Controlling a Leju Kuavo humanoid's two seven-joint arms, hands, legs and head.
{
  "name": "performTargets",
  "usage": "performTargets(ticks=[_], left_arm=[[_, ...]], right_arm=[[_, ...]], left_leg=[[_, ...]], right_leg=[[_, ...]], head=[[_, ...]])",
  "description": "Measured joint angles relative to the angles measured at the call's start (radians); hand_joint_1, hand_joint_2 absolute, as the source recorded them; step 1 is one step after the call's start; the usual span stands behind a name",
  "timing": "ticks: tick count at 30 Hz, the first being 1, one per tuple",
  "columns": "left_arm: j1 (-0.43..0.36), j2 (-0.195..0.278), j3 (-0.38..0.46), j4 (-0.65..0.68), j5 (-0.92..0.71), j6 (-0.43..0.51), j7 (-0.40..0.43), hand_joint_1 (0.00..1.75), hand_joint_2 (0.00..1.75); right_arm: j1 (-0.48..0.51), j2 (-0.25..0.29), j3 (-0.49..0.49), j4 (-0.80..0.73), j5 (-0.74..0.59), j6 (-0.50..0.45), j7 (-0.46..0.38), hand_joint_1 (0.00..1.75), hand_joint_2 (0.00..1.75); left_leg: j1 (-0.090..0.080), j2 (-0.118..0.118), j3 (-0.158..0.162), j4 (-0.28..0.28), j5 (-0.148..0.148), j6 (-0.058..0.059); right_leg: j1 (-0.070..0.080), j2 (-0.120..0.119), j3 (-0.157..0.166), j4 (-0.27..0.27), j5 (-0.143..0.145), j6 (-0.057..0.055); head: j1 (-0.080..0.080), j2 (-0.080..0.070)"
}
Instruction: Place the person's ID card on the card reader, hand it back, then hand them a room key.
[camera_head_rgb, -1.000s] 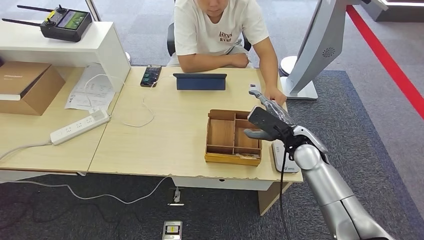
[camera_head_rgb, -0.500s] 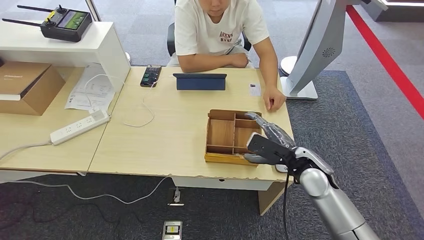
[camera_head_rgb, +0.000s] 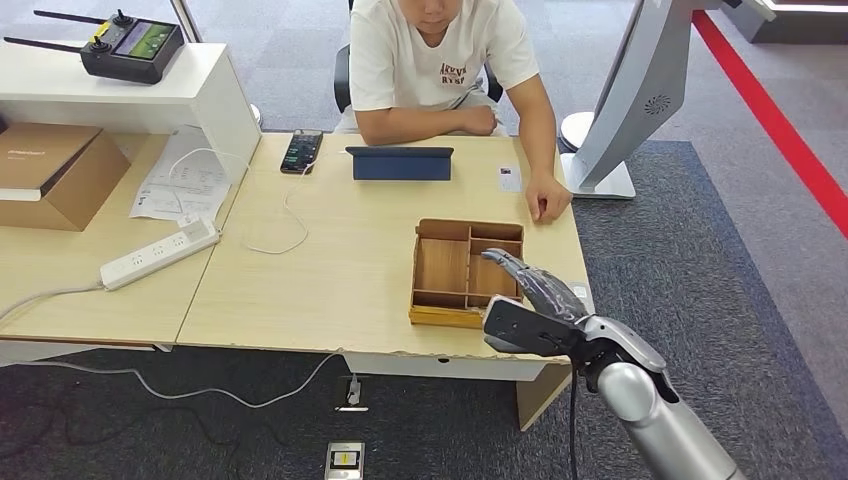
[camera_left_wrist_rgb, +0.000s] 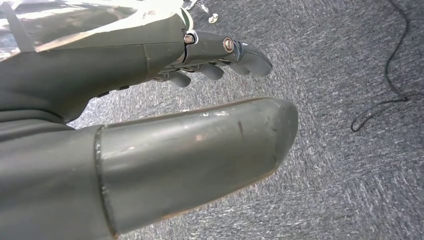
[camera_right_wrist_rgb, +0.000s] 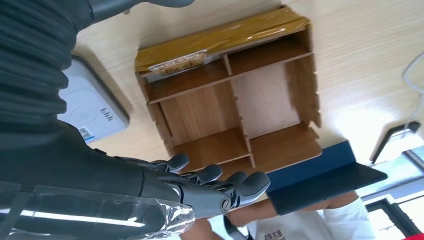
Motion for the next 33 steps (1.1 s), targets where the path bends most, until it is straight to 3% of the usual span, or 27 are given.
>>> performTargets(ticks=[11, 19, 33], left_arm=[[0.0, -0.002, 0.001, 0.0, 0.0, 0.005, 0.01, 0.0, 0.0], [-0.001, -0.006, 0.001, 0.0, 0.0, 0.005, 0.017, 0.0, 0.0], [-0.001, -0.01, 0.004, 0.0, 0.004, 0.012, 0.014, 0.0, 0.0]], right_arm=[[0.021, -0.015, 0.031, 0.008, 0.198, -0.072, 0.035, 0.0, 1.75], [0.032, -0.017, 0.078, 0.036, 0.458, -0.227, 0.066, 0.0, 1.75], [0.041, 0.007, 0.125, 0.105, 0.561, -0.303, 0.04, 0.0, 1.75]], left_leg=[[0.0, 0.0, 0.0, 0.0, 0.0, 0.0], [0.0, 0.0, 0.0, 0.0, 0.0, 0.0], [0.0, 0.0, 0.0, 0.0, 0.0, 0.0]], right_leg=[[0.0, 0.0, 0.0, 0.0, 0.0, 0.0], [0.0, 0.0, 0.0, 0.0, 0.0, 0.0], [0.0, 0.0, 0.0, 0.0, 0.0, 0.0]], head=[[0.0, 0.0], [0.0, 0.0], [0.0, 0.0]])
